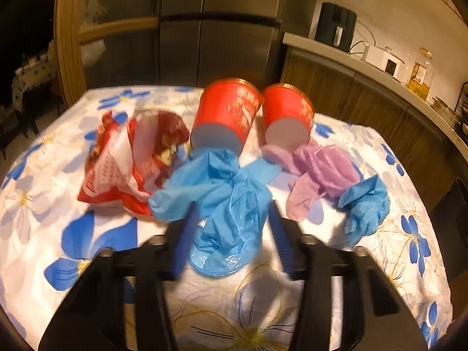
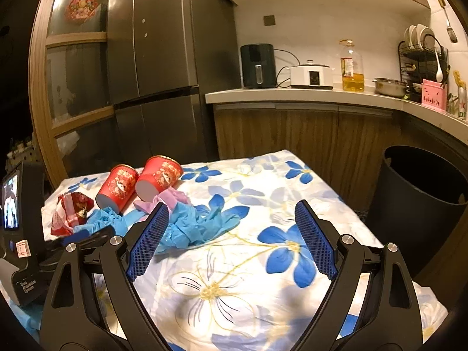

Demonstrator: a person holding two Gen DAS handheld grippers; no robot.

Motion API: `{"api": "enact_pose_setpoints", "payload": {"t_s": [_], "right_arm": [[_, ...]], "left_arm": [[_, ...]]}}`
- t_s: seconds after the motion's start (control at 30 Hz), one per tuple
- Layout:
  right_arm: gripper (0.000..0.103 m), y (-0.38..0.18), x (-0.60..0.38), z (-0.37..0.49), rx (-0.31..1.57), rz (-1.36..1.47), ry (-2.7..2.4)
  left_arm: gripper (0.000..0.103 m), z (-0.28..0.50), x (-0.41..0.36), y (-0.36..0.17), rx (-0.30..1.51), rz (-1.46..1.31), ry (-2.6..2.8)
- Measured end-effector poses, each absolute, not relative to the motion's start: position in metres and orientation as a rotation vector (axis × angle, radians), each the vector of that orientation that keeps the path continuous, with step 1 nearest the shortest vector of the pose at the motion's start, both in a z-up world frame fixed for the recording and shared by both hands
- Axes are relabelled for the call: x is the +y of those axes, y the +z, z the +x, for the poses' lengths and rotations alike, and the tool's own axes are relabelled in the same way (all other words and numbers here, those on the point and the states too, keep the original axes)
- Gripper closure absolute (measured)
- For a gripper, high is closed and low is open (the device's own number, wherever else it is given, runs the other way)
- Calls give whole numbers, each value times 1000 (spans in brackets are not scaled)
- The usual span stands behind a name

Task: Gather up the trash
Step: 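Grasp a blue glove with the left tool while the right tool grasps another blue glove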

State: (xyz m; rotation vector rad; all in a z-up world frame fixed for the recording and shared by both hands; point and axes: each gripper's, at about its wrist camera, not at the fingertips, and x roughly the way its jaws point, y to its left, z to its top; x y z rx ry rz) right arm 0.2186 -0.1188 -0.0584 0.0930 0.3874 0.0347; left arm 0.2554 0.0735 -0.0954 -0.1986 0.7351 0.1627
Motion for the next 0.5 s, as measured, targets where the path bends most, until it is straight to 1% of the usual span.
{"api": "enact_pose_setpoints", "payload": {"t_s": [0.07,0.1,0.17,0.27,0.33,0.43,0.5], "right_arm": [[16,-61,-114,224,396,91,40],[16,-63,-113,226,400,90,41],[16,-67,-108,233,417,93,46],[17,-71,-102,242,439,102,55],[18,-75,-97,248,453,101,58],[21,-81,-92,258,485,110,65],[26,-84,-90,264,505,118,66]], "left_arm": [[82,258,79,-100,761,-230,152],[85,258,80,-102,769,-247,142],[97,258,82,-105,775,-261,123],[101,254,83,-104,757,-274,97],[101,246,83,-99,716,-285,75],[102,231,81,-88,645,-291,38],[102,222,81,-79,609,-290,23]]}}
